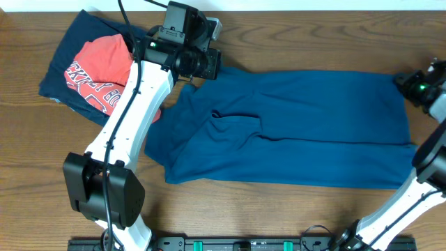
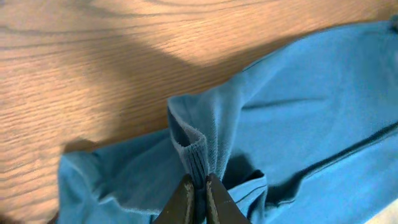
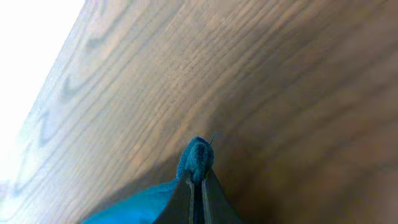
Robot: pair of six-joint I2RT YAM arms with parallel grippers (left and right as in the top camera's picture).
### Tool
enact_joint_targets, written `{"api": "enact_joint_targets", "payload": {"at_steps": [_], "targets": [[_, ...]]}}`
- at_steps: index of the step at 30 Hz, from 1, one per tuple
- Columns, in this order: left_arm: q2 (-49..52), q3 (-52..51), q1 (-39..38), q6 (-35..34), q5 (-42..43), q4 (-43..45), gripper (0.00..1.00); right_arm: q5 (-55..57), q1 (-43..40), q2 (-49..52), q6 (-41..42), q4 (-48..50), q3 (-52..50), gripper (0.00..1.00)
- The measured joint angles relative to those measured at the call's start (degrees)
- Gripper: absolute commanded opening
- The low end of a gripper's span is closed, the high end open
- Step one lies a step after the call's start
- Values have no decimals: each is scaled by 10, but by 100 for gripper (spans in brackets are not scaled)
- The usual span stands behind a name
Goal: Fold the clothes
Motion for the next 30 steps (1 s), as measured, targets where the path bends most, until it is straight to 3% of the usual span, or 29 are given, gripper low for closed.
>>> {"api": "enact_joint_targets", "payload": {"at_steps": [13,30], "targets": [[-44,0,0,2,-23,-75,6,-18,-32,-91,-12,-122,6,1],[-47,0,-4,-1,-13,-296,6,-13,-83,-110,-78,-269,6,1]]}}
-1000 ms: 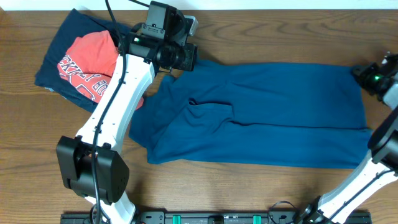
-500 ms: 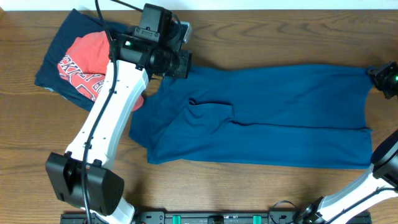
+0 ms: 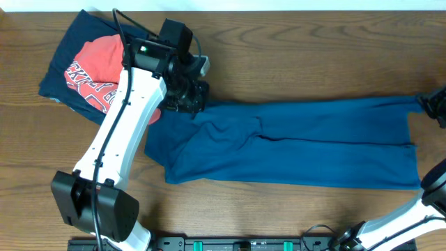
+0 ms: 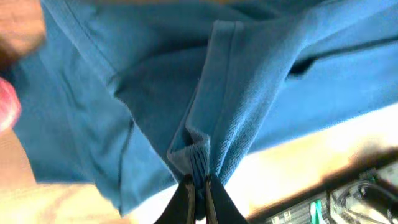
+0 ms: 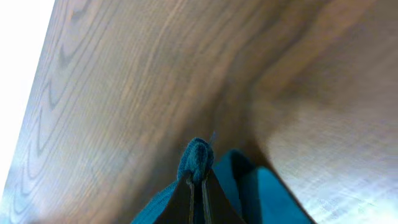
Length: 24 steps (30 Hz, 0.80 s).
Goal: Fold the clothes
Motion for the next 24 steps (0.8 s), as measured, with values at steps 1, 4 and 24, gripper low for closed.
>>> {"api": "enact_joint_targets", "payload": {"at_steps": [1,4,24], "targets": [[0,0,-3,0,3,-10,6,2,-3,-2,-7,-8,0,1],[0,0,-11,0,6,-30,6,13,-3,-4,-21,-32,0,1],[0,-123,-30,-7,-10,-83,6,204,-4,-4,-9,-188,0,1]]}}
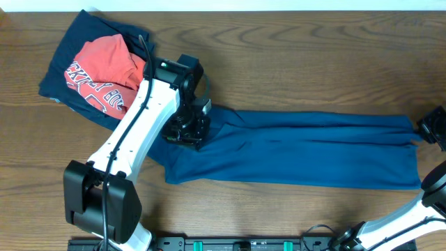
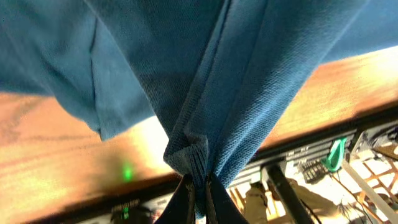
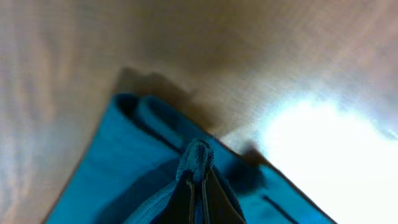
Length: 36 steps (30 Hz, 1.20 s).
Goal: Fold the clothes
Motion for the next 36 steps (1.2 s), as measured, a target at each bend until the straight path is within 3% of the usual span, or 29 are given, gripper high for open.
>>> {"api": "enact_joint_targets", "payload": {"at_steps": [11,12,13,14,15,16,21,28,32,36], "targets": [[0,0,0,-6,-3,-4,10,50,0,0,25,-44,0,1],[0,0,0,-7,-5,-4,17,52,-1,0,27,-48,0,9],[0,0,0,-5,-7,-4,37,53,-2,0,31,-50,0,26],[0,0,0,-4,-9,-5,47,56,-3,0,33,-53,0,44],[0,0,0,-8,-11,-7,50,57,-6,0,31,-54,0,54],[0,0,0,-9,-11,-8,52,60,-8,0,31,-54,0,57],[0,0,0,-10,-15,-7,54,30,-26,0,24,-29,1,59],[0,16,0,-10,-15,11,55,-224,-42,-23,-68,34,40,59],[-4,31,0,-14,-15,51,55,-297,-42,-85,-88,25,56,58],[-6,28,0,-26,-15,76,55,-308,-42,-148,-94,-31,64,70]]}}
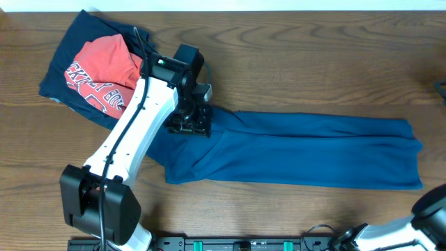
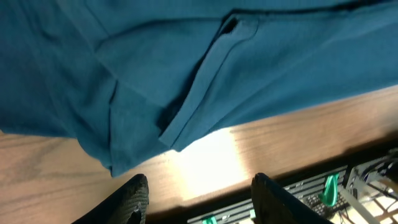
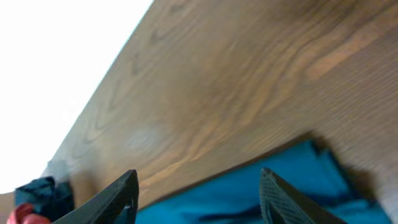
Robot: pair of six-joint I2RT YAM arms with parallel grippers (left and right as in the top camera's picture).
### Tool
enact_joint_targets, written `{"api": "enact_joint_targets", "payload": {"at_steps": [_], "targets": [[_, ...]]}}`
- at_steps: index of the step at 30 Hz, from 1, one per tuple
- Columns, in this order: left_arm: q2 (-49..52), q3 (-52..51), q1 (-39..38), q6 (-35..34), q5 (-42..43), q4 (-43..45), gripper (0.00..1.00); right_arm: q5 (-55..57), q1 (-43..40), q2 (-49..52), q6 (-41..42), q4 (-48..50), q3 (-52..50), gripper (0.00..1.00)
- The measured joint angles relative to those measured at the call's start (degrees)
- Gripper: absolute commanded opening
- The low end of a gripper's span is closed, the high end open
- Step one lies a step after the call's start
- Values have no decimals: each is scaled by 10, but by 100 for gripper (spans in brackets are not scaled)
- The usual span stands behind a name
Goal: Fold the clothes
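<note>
A blue garment (image 1: 306, 150) lies across the table as a long strip, folded lengthwise, with its left end rumpled. My left gripper (image 2: 202, 202) hangs open just above that left end (image 2: 205, 68), holding nothing. In the overhead view the left gripper (image 1: 189, 123) sits over the strip's upper left corner. My right gripper (image 3: 200, 199) is open too, raised off the table and looking down on the blue cloth (image 3: 261, 190). Only a dark sliver of it shows at the overhead view's right edge.
A folded navy garment (image 1: 70, 56) with a red printed one (image 1: 97, 70) on top lies at the back left, beside the left arm. A black rail (image 1: 237, 244) runs along the table's front edge. Bare wood lies behind the strip.
Both grippers were shut on the blue garment's edge and now stand open. The cloth lies flat as a strip. My right gripper has moved up and away from the strip's right end.
At first the blue garment lay spread wide, with each gripper shut on a far corner. Then the far edge was nearer the front and the cloth narrower. Then it lay over the near half. Now both grippers have let go of the folded strip.
</note>
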Motion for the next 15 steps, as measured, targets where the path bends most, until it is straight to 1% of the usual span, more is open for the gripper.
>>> {"api": "enact_joint_targets", "payload": {"at_steps": [4,10,14,15], "targets": [[-2,-33,0,-16,0,44,56,51,0,-18,-5,-40,0,82],[-2,-126,0,-32,0,136,56,120,0,7,-11,2,-34,83],[-2,-184,0,-44,0,173,56,150,0,56,-36,17,-47,82],[-2,-193,0,-45,0,178,56,156,0,72,-45,17,-47,80]]}}
